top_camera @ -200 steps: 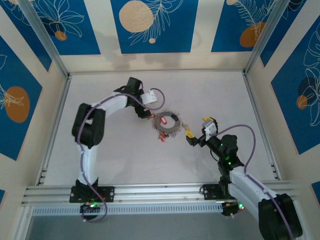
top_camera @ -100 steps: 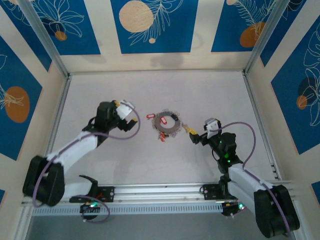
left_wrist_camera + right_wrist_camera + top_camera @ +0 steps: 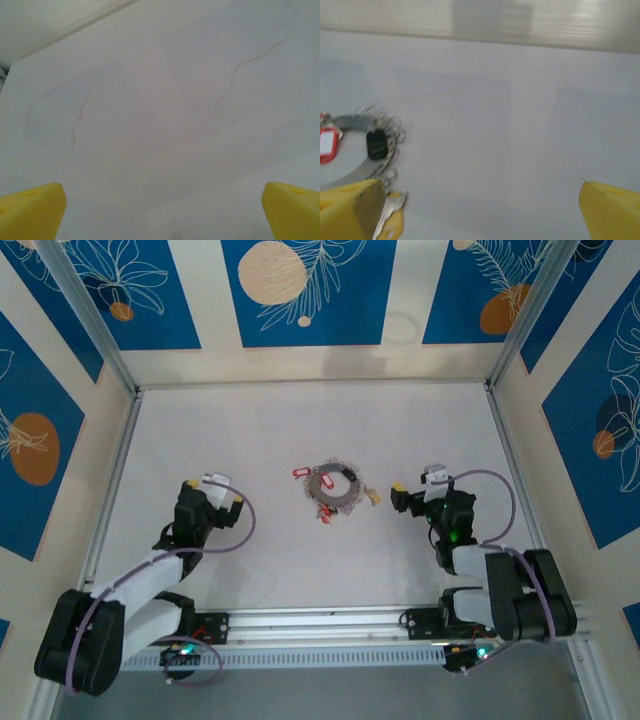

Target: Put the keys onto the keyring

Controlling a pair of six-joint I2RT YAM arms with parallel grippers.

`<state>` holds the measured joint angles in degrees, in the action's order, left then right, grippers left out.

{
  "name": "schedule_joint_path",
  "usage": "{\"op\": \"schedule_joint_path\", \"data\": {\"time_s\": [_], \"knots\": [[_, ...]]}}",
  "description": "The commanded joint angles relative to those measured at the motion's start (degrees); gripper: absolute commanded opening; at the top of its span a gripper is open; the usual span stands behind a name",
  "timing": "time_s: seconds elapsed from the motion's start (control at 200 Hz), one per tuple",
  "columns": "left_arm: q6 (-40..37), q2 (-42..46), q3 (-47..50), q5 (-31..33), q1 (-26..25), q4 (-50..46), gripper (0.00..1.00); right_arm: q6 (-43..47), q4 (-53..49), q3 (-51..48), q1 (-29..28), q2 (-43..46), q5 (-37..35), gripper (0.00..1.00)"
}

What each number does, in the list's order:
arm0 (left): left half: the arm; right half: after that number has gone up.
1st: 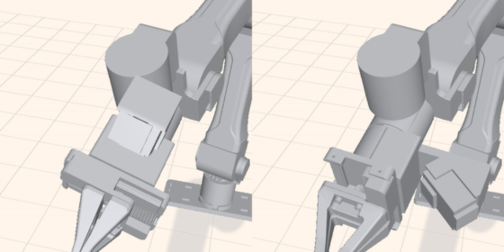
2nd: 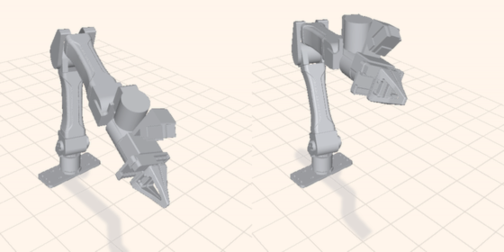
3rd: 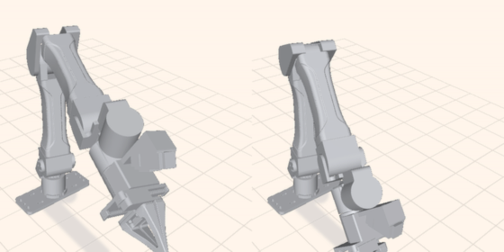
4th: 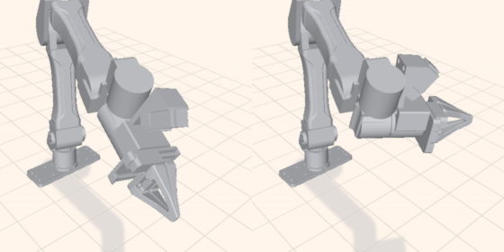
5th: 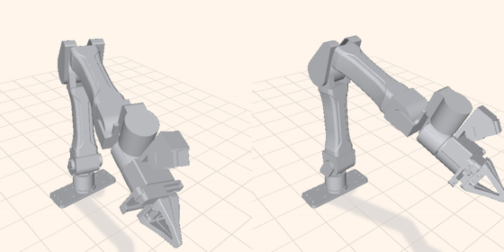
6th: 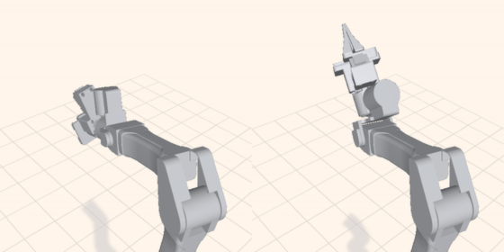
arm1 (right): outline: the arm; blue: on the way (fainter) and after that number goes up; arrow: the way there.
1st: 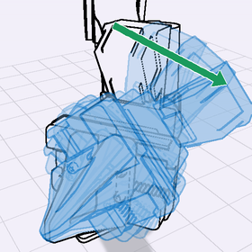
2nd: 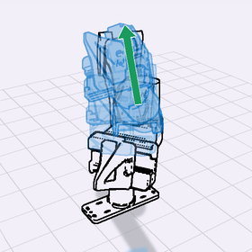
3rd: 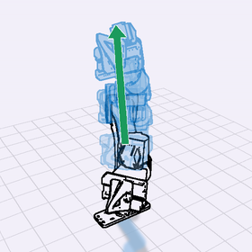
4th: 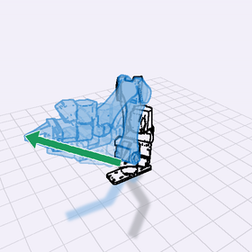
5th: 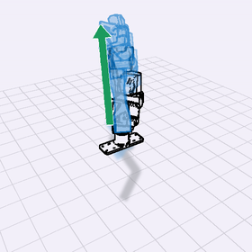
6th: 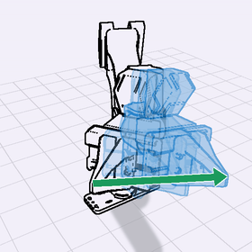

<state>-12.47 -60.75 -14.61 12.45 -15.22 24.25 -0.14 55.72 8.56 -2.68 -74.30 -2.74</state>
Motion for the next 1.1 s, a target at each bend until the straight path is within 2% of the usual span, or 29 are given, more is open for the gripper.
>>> {"op": "schedule_joint_path", "data": {"time_s": [0.0, 0.08, 0.165, 0.22, 0.315, 0.395, 0.54, 0.59, 0.64, 0.685, 1.095], "knots": [[2.9, -3.6, -0.5, -3.1, 1.6, 8.2, 1.00, -3.6, 11.7, 1.8, 1.7, -8.5, -0.1, 0.99], [3.9, -6.5, -0.7, -4.0, 2.9, 12.6, 1.00, -4.1, 18.1, 3.0, 1.3, -15.8, -2.0, 0.99], [4.9, -9.8, -1.1, -6.0, 4.4, 17.0, 1.00, -3.6, 3.2, 7.3, 0.8, -11.4, -3.7, 0.99], [5.9, -12.0, -2.2, -6.7, 5.3, 18.5, 1.00, -3.5, 4.9, 8.5, 0.6, -13.7, -4.6, 0.99], [7.1, -14.6, -3.8, -8.3, 6.9, 19.3, 1.00, -3.5, -0.4, 10.9, 0.0, -13.1, -6.4, 0.99], [6.2, -17.9, -3.7, -8.9, 7.8, 24.0, 1.00, -3.9, -4.7, 12.8, 0.1, -12.8, -6.6, 0.99], [8.3, -28.3, -5.0, -11.3, 10.6, 32.2, 1.00, -4.2, -4.9, 13.3, 0.4, -13.3, -6.2, 0.99], [8.2, -26.5, -6.1, -11.5, 10.7, 26.4, 1.00, -4.2, -5.6, 13.4, 0.5, -13.0, -6.0, 0.99], [8.1, -27.8, -6.7, -11.3, 10.6, 27.7, 1.00, -4.2, -5.5, 13.5, 0.5, -13.2, -5.8, 0.99], [8.8, -26.9, -8.1, -10.3, 10.7, 23.2, 1.00, -4.2, -5.8, 13.5, 0.6, -13.1, -5.7, 0.99], [9.5, -27.3, -8.5, -11.0, 11.3, 23.2, 1.00, -4.0, -5.4, 13.3, 0.5, -13.0, -5.7, 0.99]]}}
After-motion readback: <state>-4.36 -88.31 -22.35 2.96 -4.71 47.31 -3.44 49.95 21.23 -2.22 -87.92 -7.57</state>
